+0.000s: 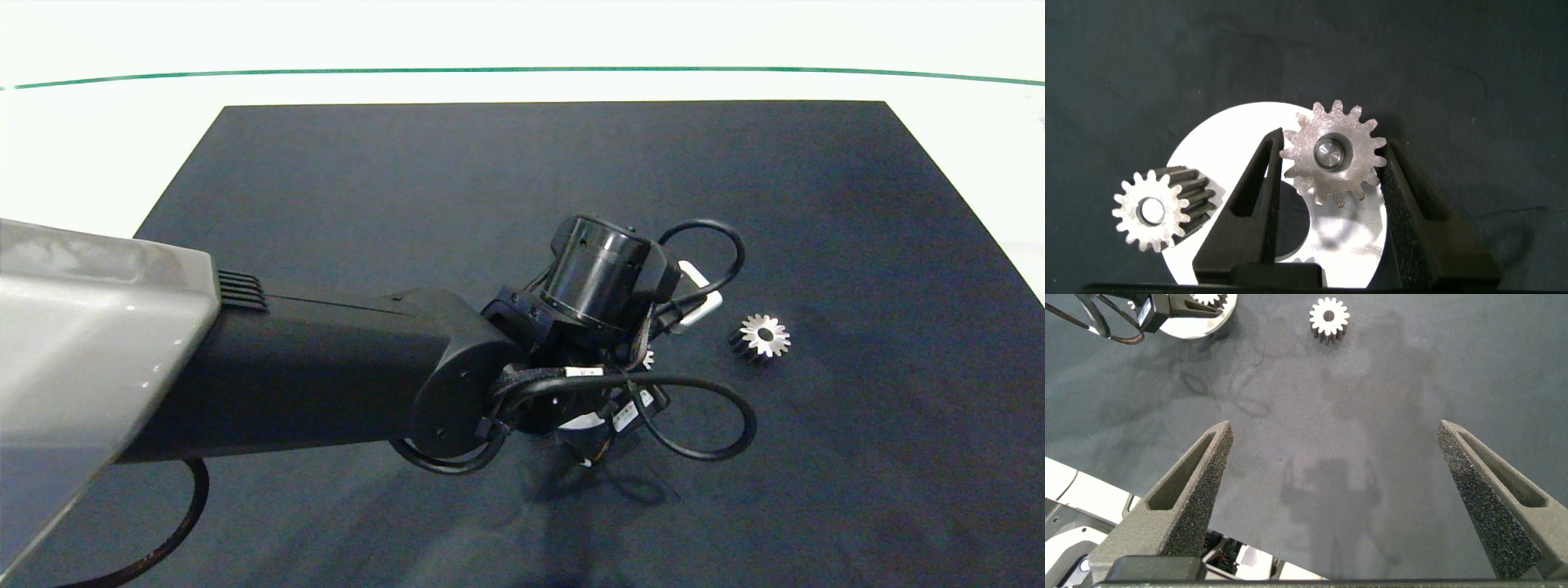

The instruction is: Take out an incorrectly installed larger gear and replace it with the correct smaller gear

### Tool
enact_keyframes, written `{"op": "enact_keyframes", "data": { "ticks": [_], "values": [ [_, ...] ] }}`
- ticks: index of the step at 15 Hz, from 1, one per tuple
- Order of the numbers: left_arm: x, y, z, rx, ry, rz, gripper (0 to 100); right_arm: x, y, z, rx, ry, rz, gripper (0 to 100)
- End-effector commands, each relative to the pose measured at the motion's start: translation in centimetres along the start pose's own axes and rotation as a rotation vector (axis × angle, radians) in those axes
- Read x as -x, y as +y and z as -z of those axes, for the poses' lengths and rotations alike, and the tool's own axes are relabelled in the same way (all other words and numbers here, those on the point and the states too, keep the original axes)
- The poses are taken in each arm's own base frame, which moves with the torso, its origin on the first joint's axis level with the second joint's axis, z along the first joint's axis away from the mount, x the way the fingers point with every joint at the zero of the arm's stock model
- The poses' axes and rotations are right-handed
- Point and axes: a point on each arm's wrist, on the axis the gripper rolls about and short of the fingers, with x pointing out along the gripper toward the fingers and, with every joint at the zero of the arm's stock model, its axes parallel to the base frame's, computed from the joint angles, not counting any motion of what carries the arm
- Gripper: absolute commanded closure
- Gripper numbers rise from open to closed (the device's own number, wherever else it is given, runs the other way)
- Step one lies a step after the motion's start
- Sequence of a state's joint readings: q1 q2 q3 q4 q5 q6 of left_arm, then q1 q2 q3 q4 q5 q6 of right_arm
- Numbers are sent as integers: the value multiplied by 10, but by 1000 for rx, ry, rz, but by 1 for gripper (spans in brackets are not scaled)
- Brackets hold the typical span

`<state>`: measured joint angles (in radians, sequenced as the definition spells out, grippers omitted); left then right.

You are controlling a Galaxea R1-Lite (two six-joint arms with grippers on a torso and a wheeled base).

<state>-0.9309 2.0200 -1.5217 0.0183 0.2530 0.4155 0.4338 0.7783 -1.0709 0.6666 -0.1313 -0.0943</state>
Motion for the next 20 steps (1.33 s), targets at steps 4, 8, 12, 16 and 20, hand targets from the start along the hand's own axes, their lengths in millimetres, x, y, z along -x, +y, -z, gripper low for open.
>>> {"op": "enact_keyframes", "data": {
  "ticks": [4,8,12,16,20],
  "values": [
    [-1,-4,5,-8,18,7,78,1,0,1,-1,-1,2,0],
    [2,-4,3,-4,12,8,78,-1,0,1,-3,6,0,0],
    [2,-4,3,-2,11,7,78,0,0,2,-3,7,1,0],
    [1,-4,2,3,10,8,78,0,0,2,-5,7,1,0],
    [0,-3,4,9,16,7,0,-2,1,3,-3,14,-1,0]
  ]
}}
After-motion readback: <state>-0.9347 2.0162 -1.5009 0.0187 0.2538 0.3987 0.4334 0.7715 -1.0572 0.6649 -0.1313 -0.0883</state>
